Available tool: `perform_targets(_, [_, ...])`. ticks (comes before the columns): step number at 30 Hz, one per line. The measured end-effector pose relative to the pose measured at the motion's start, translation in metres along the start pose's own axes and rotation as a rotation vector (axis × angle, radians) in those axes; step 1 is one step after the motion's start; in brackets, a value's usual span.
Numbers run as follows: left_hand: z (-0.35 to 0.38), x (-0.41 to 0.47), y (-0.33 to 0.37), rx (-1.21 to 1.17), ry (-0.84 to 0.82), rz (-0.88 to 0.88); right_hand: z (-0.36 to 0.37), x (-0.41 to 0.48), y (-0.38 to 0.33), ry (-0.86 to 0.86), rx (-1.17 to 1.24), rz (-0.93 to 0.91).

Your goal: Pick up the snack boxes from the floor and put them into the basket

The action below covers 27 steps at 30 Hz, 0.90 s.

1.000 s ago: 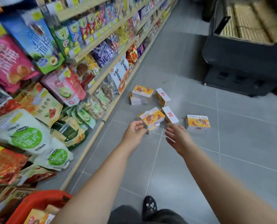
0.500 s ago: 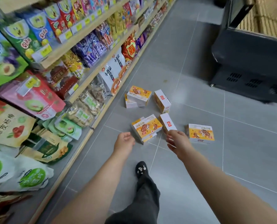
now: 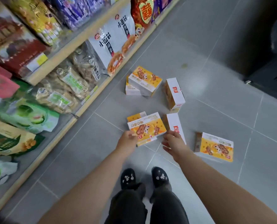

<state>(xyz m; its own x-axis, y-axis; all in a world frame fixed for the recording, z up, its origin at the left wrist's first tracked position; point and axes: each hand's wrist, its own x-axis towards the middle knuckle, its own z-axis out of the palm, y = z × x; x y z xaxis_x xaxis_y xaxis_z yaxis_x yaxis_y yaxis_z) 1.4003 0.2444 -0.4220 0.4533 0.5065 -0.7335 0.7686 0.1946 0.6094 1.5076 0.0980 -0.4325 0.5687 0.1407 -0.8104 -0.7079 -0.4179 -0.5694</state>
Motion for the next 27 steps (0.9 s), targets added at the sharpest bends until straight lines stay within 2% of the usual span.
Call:
perform_targets(6, [0.068, 0.166, -0.082, 0.034, 0.036, -0.131, 0.015, 0.183, 0.061, 0.04, -0.373, -0.16])
perform_targets(11, [0.099, 0.294, -0.137, -0.059, 0.06, -0.2, 0.034, 0.313, 0.072, 0.167, -0.678, -0.354])
perform_targets(14, [0.106, 0.343, -0.155, -0.148, 0.054, -0.25, 0.045, 0.361, 0.073, 0.16, -0.751, -0.296])
perform_targets(19, [0.096, 0.328, -0.14, -0.453, -0.06, -0.31, 0.045, 0.365, 0.081, 0.192, -0.682, -0.166])
perform_targets(24, [0.048, 0.244, -0.087, -0.487, 0.012, -0.244, 0.037, 0.284, 0.044, 0.178, -0.571, -0.05])
perform_targets(27, [-0.002, 0.162, -0.039, -0.429, -0.131, -0.262, 0.035, 0.211, 0.005, 0.15, -0.549, -0.003])
